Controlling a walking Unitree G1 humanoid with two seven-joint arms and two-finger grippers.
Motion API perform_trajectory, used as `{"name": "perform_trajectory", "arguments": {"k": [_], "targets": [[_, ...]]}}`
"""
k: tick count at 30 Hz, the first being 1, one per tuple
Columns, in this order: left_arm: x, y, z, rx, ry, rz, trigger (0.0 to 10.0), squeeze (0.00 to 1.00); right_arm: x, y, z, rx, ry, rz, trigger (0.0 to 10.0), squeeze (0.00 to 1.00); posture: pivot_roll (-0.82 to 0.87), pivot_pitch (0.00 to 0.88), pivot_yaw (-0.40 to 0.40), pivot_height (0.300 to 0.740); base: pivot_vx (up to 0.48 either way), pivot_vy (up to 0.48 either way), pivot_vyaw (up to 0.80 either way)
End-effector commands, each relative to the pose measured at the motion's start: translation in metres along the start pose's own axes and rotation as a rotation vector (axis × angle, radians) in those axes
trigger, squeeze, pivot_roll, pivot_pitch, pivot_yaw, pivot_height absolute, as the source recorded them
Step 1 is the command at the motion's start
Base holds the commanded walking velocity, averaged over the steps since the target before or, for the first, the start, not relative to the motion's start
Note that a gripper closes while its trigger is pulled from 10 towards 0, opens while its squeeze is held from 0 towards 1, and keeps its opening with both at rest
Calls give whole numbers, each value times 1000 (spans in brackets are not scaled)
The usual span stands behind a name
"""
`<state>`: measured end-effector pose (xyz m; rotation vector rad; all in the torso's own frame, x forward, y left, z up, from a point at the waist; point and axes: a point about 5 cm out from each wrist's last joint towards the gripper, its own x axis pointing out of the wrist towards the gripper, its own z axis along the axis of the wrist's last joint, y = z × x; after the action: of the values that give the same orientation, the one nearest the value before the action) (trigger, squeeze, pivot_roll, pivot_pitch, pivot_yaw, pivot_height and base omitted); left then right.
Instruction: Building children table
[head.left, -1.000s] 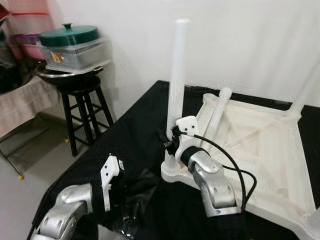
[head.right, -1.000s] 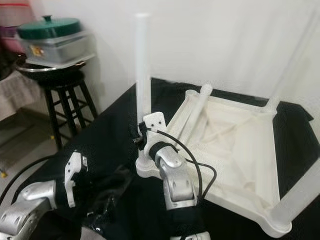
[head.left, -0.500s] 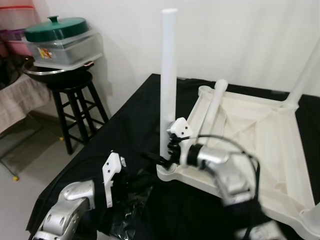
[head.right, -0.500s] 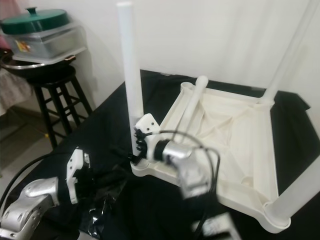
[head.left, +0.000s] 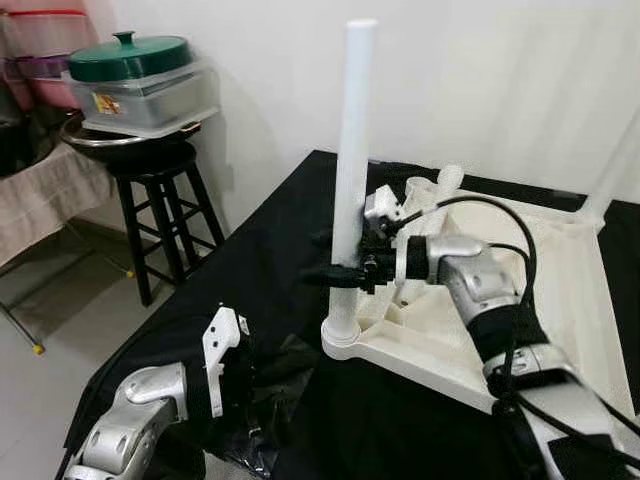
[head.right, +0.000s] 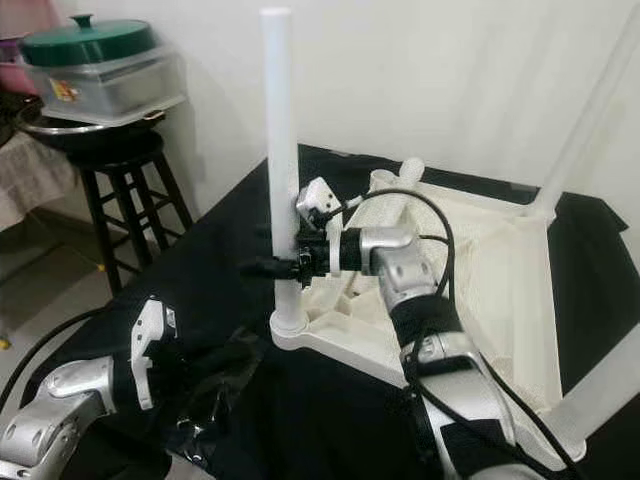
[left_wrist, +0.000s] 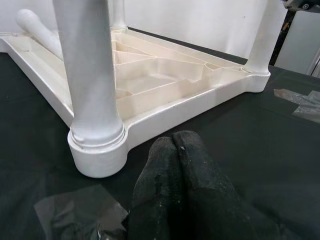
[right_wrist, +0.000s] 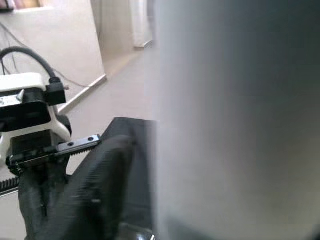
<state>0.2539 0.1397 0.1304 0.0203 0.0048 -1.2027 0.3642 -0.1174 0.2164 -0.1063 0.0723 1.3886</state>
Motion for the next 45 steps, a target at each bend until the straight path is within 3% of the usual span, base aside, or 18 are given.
{"name": "perform_trajectory", "arguments": {"k": [1,11,14,16,17,18,19,25,26,29,30,31,33,40,41,42,43,45], "targets": [[1,-2,1,9,13,-9,10000,0,2,3,-8,24,-2,44,0,0,-1,0,-38,740,0,0,0],[0,-3,1,5,11,-11,10000,0,-3,16,-47,64,-3,-51,0,0,-14,0,-33,740,0,0,0],[0,-2,1,4,9,-11,10000,0,4,21,-68,53,104,-263,0,0,-20,0,-33,740,0,0,0],[-2,-2,1,6,13,-9,10000,0,16,21,-78,216,42,-980,0,0,-19,0,-43,740,0,0,0],[-2,-2,1,6,13,-9,10000,0,16,21,-78,216,42,-980,0,0,-19,0,-43,740,0,0,0],[-4,-1,1,6,14,-8,10000,0,21,43,-83,236,105,-1059,0,0,-38,0,-19,740,0,0,0],[-5,0,2,6,15,-7,10000,0,23,58,-85,240,143,-1078,0,0,-41,0,-13,740,0,0,0],[-3,4,2,2,18,-14,10000,0,20,54,-84,236,152,-997,0,0,-48,0,-15,740,0,0,0],[-3,5,2,3,21,-14,10000,0,29,56,-78,164,165,-942,0,0,-48,0,-20,740,0,0,0],[-4,4,2,4,8,1,10000,0,31,57,-79,155,195,-933,0,0,-48,0,-16,740,0,0,0],[-5,4,2,4,6,6,10000,0,29,57,-80,172,191,-929,10000,0,-42,0,-15,740,0,0,0],[-5,4,2,6,7,6,10000,0,29,59,-80,238,161,-894,10000,1000,-45,0,-14,740,0,0,0],[-4,4,2,5,9,0,10000,0,29,59,-75,283,126,-884,10000,1000,-45,0,-16,740,0,0,0],[0,3,3,3,1,-6,10000,0,24,54,-30,-4,15,-389,10000,1000,-50,0,-29,740,0,0,0],[0,3,3,3,1,-6,10000,0,24,54,-30,-4,15,-389,10000,1000,-50,0,-29,740,0,0,0],[1,3,3,4,0,-6,10000,0,20,57,-28,-37,24,-261,10000,886,-50,0,-32,740,0,0,0],[2,3,3,4,-1,-5,10000,0,16,59,-27,-62,31,-159,10000,12,-49,0,-34,740,0,0,0],[3,3,3,5,-1,-6,10000,0,13,53,-25,-52,36,-104,10000,0,-46,0,-35,740,0,0,0]]}}
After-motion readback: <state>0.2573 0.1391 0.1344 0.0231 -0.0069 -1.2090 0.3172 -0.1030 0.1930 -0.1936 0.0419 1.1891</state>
